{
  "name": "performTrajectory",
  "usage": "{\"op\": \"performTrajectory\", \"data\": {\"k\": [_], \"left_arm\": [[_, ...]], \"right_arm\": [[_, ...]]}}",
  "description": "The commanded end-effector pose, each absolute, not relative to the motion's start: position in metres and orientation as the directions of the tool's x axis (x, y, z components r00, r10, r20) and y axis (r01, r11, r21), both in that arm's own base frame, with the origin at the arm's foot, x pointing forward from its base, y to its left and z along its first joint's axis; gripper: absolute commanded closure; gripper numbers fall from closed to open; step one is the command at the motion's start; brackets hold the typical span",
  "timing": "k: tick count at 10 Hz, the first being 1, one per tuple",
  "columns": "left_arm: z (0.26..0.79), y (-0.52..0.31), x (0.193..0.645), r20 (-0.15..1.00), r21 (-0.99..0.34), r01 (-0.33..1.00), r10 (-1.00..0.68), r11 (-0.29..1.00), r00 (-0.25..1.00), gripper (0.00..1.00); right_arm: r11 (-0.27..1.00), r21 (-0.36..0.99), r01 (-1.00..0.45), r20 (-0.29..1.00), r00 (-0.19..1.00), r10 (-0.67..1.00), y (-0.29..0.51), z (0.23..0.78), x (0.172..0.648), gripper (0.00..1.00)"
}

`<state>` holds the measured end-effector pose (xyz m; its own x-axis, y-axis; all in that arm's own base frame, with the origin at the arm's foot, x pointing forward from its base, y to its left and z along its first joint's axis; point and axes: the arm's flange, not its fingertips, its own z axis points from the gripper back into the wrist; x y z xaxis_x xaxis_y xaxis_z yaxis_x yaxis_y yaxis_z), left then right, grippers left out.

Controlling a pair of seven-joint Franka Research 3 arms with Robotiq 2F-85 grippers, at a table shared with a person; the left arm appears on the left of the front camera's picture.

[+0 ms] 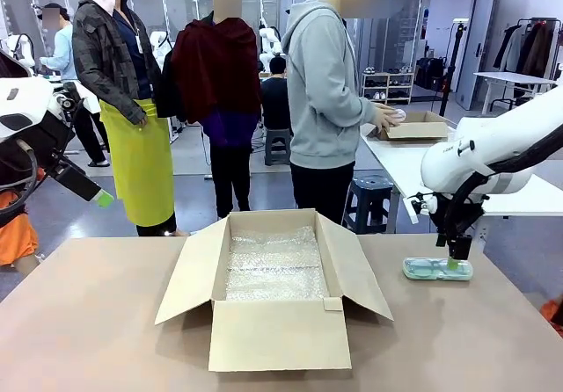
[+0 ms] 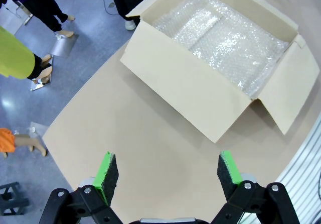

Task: Pack the glasses set securely to prepare it for shipping.
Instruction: Place the Glasses case inside the Package Box.

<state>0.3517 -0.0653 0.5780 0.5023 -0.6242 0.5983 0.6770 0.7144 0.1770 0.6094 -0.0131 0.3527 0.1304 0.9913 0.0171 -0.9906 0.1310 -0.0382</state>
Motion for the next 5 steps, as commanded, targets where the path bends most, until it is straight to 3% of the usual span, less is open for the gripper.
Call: {"op": "performTrajectory", "data": {"k": [1,5], "left_arm": [[0.578,-0.064,0.351,0.599,0.185,0.679,-0.63,0.71,0.495,0.0],[0.578,-0.064,0.351,0.599,0.185,0.679,-0.63,0.71,0.495,0.0]], "right_arm": [[0.099,-0.024,-0.995,0.017,0.098,0.995,-0.009,0.344,0.616,0.0],[0.112,-0.001,-0.994,0.028,0.112,0.993,-0.009,0.317,0.62,0.0]]}}
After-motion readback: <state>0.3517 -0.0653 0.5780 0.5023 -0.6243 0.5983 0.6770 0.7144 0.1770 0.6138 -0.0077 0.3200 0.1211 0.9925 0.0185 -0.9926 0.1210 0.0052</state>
